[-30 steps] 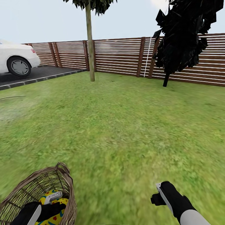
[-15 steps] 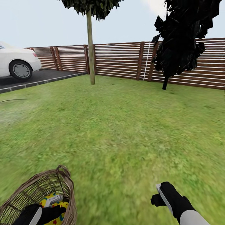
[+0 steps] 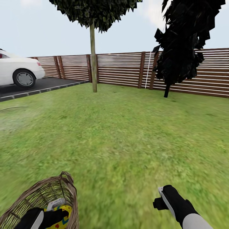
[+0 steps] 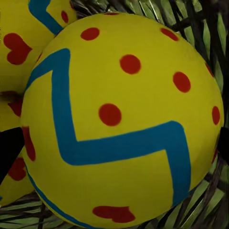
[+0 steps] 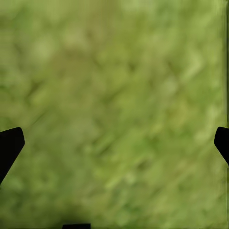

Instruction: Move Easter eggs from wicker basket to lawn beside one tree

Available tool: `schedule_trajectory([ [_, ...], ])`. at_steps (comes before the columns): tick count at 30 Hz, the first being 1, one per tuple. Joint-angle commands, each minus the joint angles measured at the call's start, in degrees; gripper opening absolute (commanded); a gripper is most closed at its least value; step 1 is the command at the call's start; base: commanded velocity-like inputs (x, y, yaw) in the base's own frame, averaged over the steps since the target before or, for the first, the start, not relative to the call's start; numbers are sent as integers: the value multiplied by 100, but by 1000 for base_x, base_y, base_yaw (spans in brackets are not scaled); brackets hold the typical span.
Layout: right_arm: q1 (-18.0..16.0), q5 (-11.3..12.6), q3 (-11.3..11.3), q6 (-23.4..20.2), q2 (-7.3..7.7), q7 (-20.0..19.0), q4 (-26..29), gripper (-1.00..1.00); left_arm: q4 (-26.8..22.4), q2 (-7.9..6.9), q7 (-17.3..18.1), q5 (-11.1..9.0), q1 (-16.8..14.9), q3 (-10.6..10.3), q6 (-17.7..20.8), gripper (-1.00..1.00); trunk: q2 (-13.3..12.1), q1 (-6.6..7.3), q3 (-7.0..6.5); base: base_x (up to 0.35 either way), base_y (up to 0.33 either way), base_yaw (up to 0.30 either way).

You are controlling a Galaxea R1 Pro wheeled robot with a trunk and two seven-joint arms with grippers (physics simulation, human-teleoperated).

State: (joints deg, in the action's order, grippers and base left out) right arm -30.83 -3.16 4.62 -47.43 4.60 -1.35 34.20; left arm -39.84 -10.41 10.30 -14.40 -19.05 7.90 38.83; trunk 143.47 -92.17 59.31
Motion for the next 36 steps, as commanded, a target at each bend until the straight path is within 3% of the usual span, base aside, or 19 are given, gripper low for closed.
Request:
schedule_trajectory([
  [1,-2,-29,30,-30,6,-14,8,100,-6,3,20,-23,-2,19,37,-100,1,4,-17,0,0,0],
  [6,-2,-27,30,-30,13,-14,8,100,-6,4,23,-28,-2,19,37,-100,-6,16,-128,0,7,0],
  [15,-2,-43,30,-30,6,-7,8,100,-6,8,34,-20,-2,19,37,-100,-18,40,-328,0,241,0],
  [19,-2,-44,34,-30,4,-6,8,100,-6,131,30,-10,-2,15,37,-100,-24,50,-416,0,12,0],
  [28,-2,-35,44,-30,-3,-14,8,100,-6,159,25,-28,-2,10,37,-100,-384,248,-578,-199,174,0],
  [36,-2,-46,39,-30,-3,-14,8,100,-6,162,24,-11,-2,10,37,-100,-705,423,-721,-15,19,0],
])
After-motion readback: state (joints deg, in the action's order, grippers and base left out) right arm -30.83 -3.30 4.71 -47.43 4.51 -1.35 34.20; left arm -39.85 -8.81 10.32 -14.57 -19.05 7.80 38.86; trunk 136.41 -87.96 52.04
